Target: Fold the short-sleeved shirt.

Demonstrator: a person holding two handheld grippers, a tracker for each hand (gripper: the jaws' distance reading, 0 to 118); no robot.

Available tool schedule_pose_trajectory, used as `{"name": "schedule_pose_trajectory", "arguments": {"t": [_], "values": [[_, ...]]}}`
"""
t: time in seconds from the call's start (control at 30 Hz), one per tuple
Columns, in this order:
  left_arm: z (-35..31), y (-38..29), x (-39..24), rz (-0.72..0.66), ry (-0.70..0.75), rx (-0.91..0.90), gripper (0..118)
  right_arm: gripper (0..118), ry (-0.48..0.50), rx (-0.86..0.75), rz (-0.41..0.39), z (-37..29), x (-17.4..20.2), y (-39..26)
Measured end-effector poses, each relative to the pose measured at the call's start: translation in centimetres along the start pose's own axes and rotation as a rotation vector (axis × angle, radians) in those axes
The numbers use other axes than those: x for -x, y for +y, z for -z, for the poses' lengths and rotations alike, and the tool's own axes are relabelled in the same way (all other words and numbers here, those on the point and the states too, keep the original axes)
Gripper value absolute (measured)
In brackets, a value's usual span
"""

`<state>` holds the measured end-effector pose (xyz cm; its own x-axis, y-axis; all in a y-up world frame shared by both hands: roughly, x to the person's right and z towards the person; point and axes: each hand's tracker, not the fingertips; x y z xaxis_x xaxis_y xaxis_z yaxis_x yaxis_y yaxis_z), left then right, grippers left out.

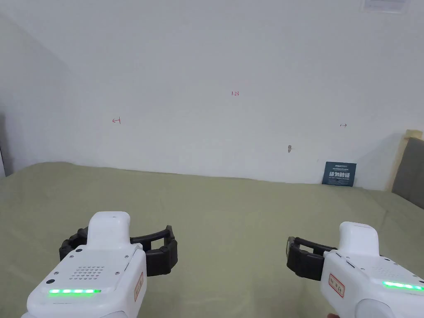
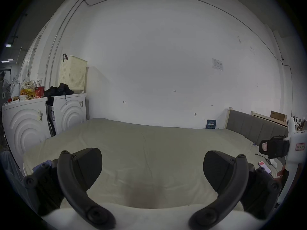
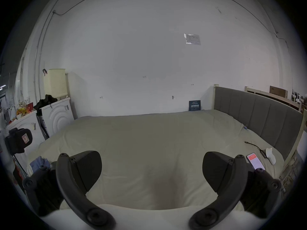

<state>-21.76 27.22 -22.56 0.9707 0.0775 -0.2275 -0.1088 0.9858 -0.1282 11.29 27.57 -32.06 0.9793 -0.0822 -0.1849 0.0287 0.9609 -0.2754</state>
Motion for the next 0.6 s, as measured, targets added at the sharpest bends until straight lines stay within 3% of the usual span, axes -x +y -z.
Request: {"name": "schedule_pose_trajectory", "arguments": {"t": [0.6], "values": [[-0.2,-0.1,-0.2,0.000,-0.008,0.015,118,118,-0.049,0.013,0.038,-0.3,-0.5,1.1]]}}
